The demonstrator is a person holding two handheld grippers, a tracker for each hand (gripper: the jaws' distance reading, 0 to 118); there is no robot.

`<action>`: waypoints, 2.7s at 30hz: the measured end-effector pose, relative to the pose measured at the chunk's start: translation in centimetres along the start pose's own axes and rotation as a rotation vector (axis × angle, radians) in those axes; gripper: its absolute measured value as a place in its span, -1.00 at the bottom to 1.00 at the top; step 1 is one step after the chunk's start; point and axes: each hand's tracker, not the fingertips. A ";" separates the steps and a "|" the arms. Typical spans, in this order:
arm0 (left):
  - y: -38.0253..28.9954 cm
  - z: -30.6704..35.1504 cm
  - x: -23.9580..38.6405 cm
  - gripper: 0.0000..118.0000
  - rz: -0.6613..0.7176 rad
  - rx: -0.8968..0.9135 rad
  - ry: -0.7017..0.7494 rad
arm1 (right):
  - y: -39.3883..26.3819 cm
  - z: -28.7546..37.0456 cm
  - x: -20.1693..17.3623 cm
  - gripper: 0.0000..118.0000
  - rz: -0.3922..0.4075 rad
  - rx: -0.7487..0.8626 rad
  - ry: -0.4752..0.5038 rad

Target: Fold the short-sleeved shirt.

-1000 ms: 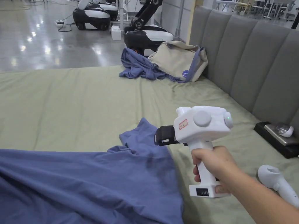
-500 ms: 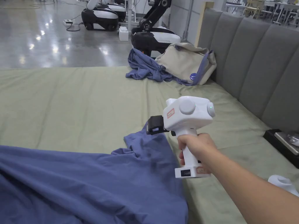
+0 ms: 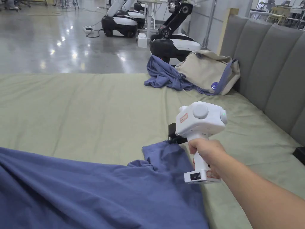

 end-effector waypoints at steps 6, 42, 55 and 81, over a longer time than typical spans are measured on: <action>-0.1 3.0 1.1 -0.86 0.031 0.097 -0.035 | 0.2 5.1 -1.0 -0.92 0.084 0.075 0.007; 11.5 57.0 13.0 -0.86 -0.119 0.802 -0.133 | 12.5 69.0 -19.2 -0.93 0.351 0.952 -0.001; 16.7 49.4 12.9 -0.86 -0.092 0.728 -0.116 | 19.6 60.2 -21.4 -0.93 0.339 0.878 -0.101; 21.6 36.4 9.4 -0.86 0.005 0.821 -0.188 | 24.1 51.6 -20.4 -0.93 0.314 0.991 -0.077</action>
